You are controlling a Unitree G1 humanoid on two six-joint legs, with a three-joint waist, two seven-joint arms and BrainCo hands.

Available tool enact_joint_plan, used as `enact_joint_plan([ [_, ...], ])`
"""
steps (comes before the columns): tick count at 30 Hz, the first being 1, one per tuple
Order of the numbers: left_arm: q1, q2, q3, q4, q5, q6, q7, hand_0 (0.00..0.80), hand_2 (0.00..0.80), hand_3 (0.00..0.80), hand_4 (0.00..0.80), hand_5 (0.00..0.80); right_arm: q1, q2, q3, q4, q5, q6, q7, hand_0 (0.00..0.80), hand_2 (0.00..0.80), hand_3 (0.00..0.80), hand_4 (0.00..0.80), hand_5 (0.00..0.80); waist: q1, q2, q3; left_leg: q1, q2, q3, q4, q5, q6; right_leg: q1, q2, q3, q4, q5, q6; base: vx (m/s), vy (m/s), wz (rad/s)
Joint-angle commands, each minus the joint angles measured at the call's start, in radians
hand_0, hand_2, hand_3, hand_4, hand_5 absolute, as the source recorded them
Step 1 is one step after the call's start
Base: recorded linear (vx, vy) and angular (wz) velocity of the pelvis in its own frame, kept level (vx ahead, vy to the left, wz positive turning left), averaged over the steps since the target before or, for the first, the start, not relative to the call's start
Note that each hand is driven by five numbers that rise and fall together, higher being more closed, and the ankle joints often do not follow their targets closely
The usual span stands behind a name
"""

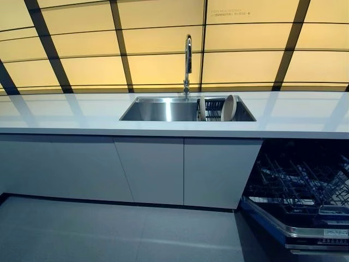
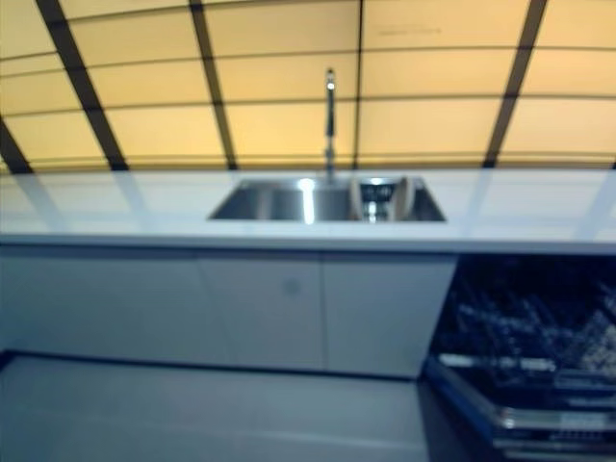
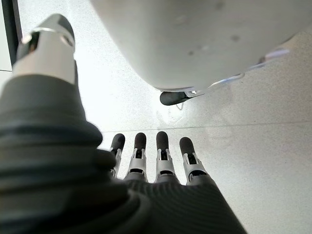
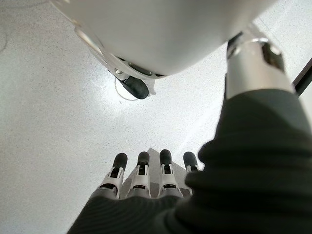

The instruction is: Take plates into dishwasher

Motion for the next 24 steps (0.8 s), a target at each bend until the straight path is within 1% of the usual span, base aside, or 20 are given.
enact_joint_plan([
  [1,-0.058,-0.024,-0.001,0.020,0.003,-0.015,-0.003,0.000,0.000,0.000,0.000,0.000,-0.054,0.043,0.025,0.054,0.005,-0.005,-0.004,0.000,0.000,0.000,0.000,0.000,0.025,-0.062,0.056,-0.005,-0.089,0.019,0.001,-0.005,0.077,0.051,0.027,0.029,0.015,-0.034,-0.002,0.000,0.000,0.00],
  [4,-0.058,-0.023,-0.002,0.024,-0.005,-0.018,-0.016,0.000,0.000,0.000,0.000,0.000,-0.053,0.043,0.023,0.057,0.005,-0.008,-0.004,0.000,0.000,0.000,0.000,0.000,0.026,-0.062,0.055,-0.007,-0.089,0.018,0.001,-0.004,0.077,0.050,0.028,0.029,0.015,-0.033,-0.002,0.000,0.000,0.00],
  [8,-0.056,-0.025,0.002,0.018,-0.035,-0.006,-0.066,0.000,0.000,0.000,0.000,0.000,-0.054,0.044,0.023,0.055,0.003,-0.005,-0.004,0.000,0.000,0.000,0.000,0.000,0.025,-0.062,0.057,-0.005,-0.089,0.016,0.001,-0.005,0.077,0.051,0.027,0.030,0.016,-0.033,-0.002,0.000,0.000,0.00],
  [9,-0.055,-0.027,0.003,0.021,-0.037,-0.016,-0.077,0.000,0.000,0.000,0.000,0.000,-0.055,0.044,0.022,0.055,0.000,-0.004,-0.002,0.000,0.000,0.000,0.000,0.000,0.026,-0.062,0.057,-0.004,-0.090,0.015,0.001,-0.005,0.077,0.051,0.028,0.030,0.015,-0.033,-0.002,0.000,0.000,0.00],
  [24,-0.051,-0.026,0.006,0.033,-0.004,-0.034,-0.068,0.000,0.000,0.000,0.000,0.000,-0.050,0.045,0.018,0.067,-0.012,-0.010,0.004,0.000,0.000,0.000,0.000,0.000,0.026,-0.061,0.054,-0.003,-0.090,0.016,0.001,-0.006,0.078,0.054,0.026,0.029,0.015,-0.034,-0.002,0.000,0.000,0.00],
])
